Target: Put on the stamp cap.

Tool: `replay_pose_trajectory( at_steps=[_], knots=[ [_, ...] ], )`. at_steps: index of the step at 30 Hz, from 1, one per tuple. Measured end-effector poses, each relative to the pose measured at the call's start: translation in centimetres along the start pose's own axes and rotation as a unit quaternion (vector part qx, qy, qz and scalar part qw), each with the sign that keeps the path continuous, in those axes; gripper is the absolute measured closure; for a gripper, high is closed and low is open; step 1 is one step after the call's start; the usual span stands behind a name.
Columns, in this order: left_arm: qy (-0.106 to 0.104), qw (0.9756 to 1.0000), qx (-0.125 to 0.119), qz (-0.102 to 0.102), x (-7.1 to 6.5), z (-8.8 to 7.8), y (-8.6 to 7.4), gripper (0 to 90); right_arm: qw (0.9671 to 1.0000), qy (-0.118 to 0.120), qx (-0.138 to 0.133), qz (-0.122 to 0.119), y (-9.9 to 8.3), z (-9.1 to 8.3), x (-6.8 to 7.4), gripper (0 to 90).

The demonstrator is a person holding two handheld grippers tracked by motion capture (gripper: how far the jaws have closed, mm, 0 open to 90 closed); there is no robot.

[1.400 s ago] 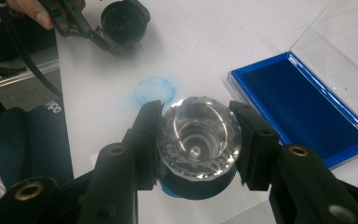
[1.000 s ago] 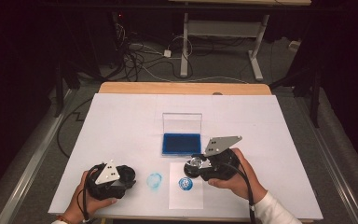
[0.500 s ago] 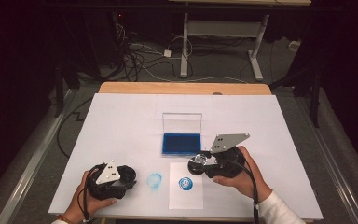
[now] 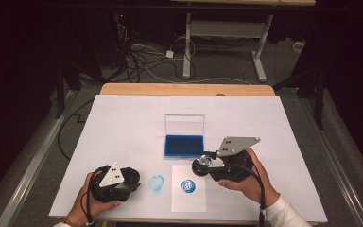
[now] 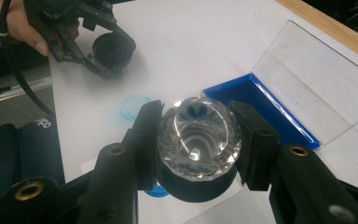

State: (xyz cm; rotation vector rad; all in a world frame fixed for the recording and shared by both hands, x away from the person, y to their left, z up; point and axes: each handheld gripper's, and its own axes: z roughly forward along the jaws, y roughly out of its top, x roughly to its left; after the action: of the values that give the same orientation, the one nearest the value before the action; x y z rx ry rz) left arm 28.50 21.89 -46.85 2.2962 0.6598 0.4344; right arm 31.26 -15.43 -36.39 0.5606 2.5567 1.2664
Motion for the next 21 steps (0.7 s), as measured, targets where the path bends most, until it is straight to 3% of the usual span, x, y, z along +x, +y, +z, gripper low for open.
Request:
replay_pose_trajectory(
  at_steps=[8, 11, 16, 21],
  knots=[
    [-0.007, 1.0, -0.003, -0.002, -0.4, 0.1, 0.2, 36.4, 0.9997, -0.016, -0.017, 0.002, 0.2, -1.3, -0.2, 57.4],
    [-0.032, 0.9991, -0.023, -0.016, -1.1, 0.1, 0.7, 36.4, 0.9996, -0.016, -0.021, 0.001, 0.3, -1.5, -0.2, 57.4],
    [-0.049, 0.9981, -0.035, 0.005, -2.4, 0.8, 2.4, 36.4, 0.9993, -0.017, -0.033, -0.001, 0.6, -2.0, 0.0, 57.4],
    [-0.07, 0.9968, -0.038, 0.005, -2.7, 1.7, 3.4, 36.4, 0.9992, -0.018, -0.037, 0.001, 0.8, -1.9, 0.1, 57.4]
  ],
)
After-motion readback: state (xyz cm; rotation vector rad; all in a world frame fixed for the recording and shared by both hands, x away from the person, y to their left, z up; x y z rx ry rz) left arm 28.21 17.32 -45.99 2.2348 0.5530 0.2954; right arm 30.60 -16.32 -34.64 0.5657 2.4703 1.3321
